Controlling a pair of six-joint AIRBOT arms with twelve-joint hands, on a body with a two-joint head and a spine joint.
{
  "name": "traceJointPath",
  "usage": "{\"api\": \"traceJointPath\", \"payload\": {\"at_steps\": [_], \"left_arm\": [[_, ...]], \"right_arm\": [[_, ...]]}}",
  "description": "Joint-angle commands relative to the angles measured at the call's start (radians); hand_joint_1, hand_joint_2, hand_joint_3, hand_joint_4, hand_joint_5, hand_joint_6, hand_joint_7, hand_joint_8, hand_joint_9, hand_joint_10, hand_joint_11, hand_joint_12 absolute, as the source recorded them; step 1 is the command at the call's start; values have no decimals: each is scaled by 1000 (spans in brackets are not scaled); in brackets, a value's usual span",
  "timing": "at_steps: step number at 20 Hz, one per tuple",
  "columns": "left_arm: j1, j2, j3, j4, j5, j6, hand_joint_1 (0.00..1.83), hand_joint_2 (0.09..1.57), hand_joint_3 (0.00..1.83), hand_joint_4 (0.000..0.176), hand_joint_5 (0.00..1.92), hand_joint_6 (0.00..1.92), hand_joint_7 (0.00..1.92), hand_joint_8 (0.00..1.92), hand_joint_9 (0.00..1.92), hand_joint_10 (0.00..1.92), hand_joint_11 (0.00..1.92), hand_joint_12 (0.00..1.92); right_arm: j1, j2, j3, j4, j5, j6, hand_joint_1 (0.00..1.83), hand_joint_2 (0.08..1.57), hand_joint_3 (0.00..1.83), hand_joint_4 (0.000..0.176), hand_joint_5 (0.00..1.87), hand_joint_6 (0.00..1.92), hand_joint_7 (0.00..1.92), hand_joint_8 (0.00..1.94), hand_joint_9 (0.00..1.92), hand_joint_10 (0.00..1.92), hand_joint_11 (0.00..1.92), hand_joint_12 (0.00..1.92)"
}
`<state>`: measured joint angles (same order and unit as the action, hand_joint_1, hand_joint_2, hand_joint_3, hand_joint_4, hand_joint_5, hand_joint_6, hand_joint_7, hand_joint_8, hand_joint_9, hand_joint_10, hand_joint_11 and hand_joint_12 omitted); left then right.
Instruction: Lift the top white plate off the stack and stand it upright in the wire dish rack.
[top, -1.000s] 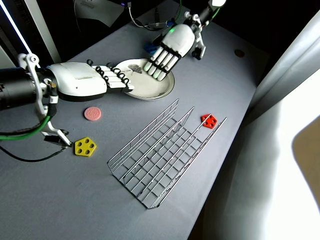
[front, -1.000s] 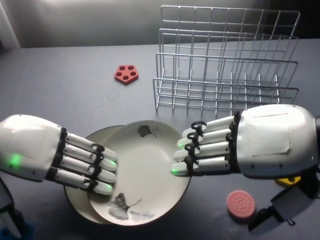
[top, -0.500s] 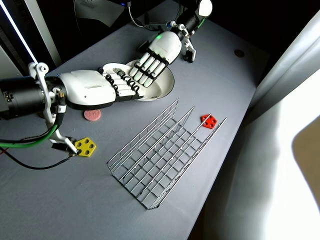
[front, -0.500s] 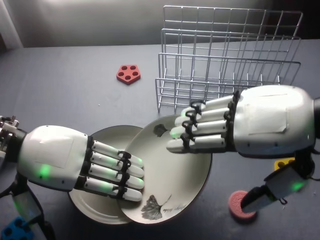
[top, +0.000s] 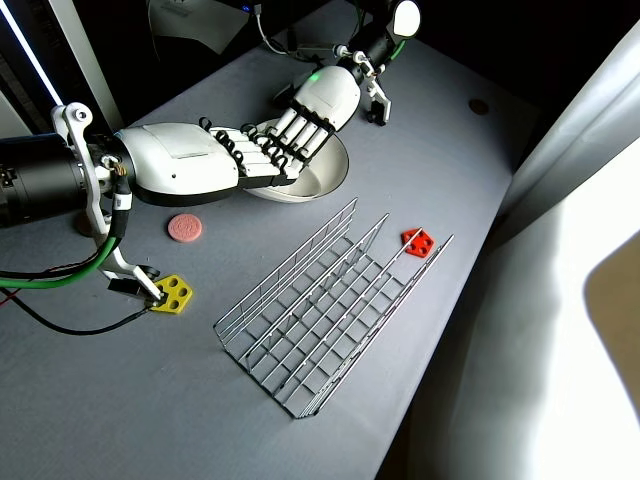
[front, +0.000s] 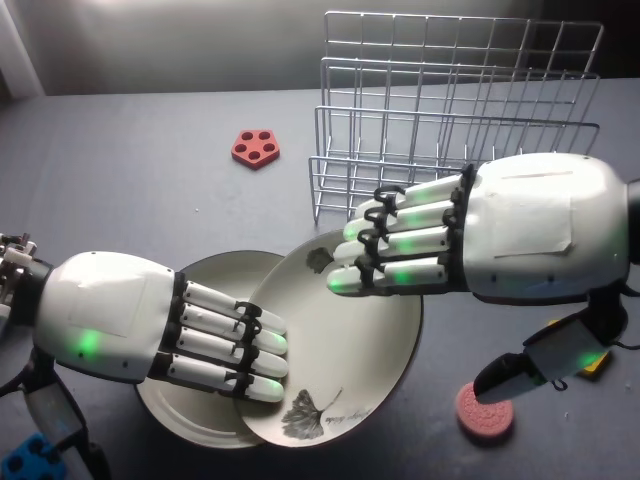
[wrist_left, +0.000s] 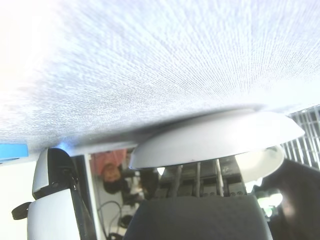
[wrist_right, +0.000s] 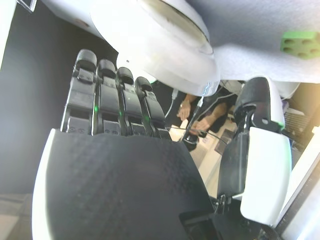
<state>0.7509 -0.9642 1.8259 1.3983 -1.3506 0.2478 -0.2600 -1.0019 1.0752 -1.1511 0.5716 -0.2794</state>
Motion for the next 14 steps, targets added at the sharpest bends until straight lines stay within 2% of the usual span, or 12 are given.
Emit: {"api": "traceJointPath", "payload": {"at_steps": [1, 8, 11, 14], "left_arm": [[5, -38, -16, 28, 28, -2, 327, 840, 0, 0, 78, 1, 91, 0, 101, 1, 131, 32], [5, -34, -16, 20, 23, -3, 361, 828, 0, 0, 102, 6, 109, 5, 116, 4, 155, 39], [5, -31, -16, 19, 21, -1, 357, 830, 0, 0, 92, 3, 99, 4, 116, 5, 149, 36], [5, -30, -16, 14, 21, -2, 368, 820, 0, 0, 93, 3, 100, 3, 107, 0, 135, 28]], "right_arm": [[16, 9, 6, 44, 65, -5, 613, 1012, 4, 0, 90, 9, 121, 11, 149, 13, 210, 60], [17, -60, 76, 23, 50, -5, 658, 1006, 0, 0, 108, 6, 145, 7, 173, 8, 238, 65], [18, -82, 65, 16, 39, -7, 667, 1005, 0, 0, 123, 7, 165, 10, 194, 11, 260, 71], [22, -90, 30, 26, 26, -59, 687, 1021, 5, 0, 141, 9, 173, 8, 196, 7, 261, 69]]}}
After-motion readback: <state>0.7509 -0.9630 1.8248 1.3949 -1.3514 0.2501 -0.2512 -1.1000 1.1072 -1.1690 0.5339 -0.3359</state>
